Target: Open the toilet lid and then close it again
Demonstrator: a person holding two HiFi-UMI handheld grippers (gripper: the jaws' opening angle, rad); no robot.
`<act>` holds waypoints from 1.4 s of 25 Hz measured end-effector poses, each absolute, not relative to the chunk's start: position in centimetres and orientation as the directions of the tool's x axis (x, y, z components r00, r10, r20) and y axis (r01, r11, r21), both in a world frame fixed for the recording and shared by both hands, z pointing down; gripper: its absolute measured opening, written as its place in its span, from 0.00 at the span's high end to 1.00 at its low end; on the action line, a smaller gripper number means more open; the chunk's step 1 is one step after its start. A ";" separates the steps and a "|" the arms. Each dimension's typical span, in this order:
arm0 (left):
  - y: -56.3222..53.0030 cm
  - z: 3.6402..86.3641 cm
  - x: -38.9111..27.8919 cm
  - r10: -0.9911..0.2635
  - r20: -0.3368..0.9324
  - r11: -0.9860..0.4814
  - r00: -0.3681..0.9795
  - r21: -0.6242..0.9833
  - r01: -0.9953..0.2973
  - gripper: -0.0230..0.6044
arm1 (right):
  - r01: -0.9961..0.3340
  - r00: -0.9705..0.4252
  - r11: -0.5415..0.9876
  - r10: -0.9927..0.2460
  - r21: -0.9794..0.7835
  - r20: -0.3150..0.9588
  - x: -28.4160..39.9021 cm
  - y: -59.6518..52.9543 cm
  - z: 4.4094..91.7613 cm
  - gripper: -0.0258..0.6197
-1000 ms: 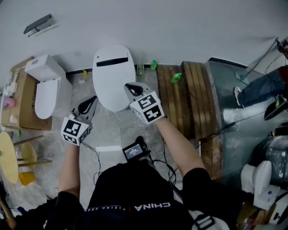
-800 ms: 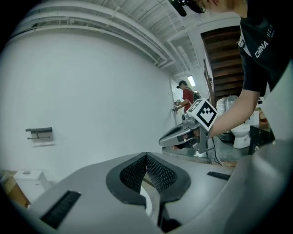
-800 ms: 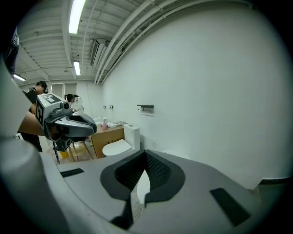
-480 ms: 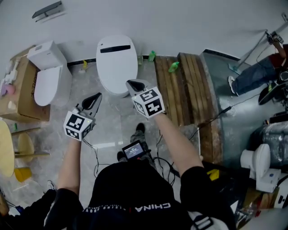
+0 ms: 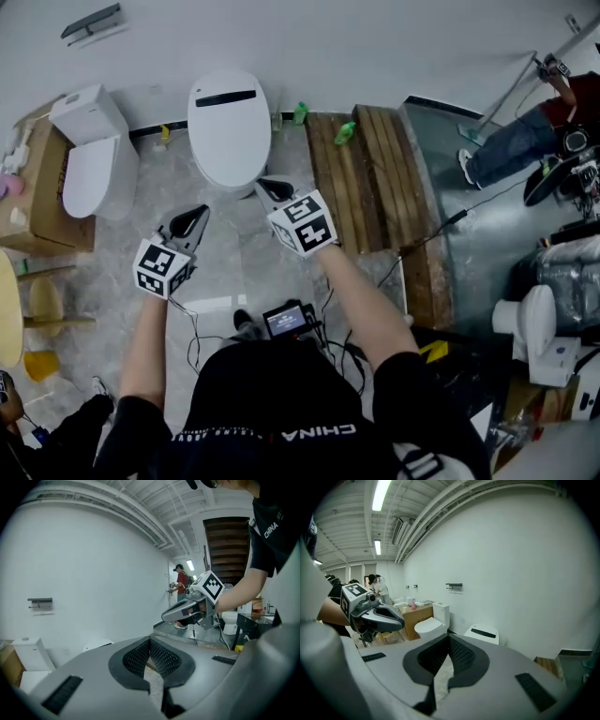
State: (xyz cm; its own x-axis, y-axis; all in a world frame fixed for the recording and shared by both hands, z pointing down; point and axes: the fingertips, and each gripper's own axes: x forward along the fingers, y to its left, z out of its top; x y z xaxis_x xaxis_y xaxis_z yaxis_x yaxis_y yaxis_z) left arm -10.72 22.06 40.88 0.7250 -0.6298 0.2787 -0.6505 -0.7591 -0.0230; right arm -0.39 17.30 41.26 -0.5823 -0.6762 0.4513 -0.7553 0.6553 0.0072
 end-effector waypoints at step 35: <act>22.3 39.3 -3.5 -0.666 0.257 -0.724 0.700 0.004 -0.690 0.95 | -0.746 -0.606 0.666 -0.684 0.010 0.406 4.6 18.6 40.4 0.94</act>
State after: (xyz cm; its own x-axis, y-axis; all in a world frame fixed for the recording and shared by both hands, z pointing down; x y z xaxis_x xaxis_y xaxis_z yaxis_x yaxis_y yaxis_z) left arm -3.48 22.30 39.30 0.7004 -0.6658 0.2571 -0.6898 -0.7240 0.0044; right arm 4.56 18.63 40.39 -0.6059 -0.6840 0.4062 -0.7457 0.6662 0.0096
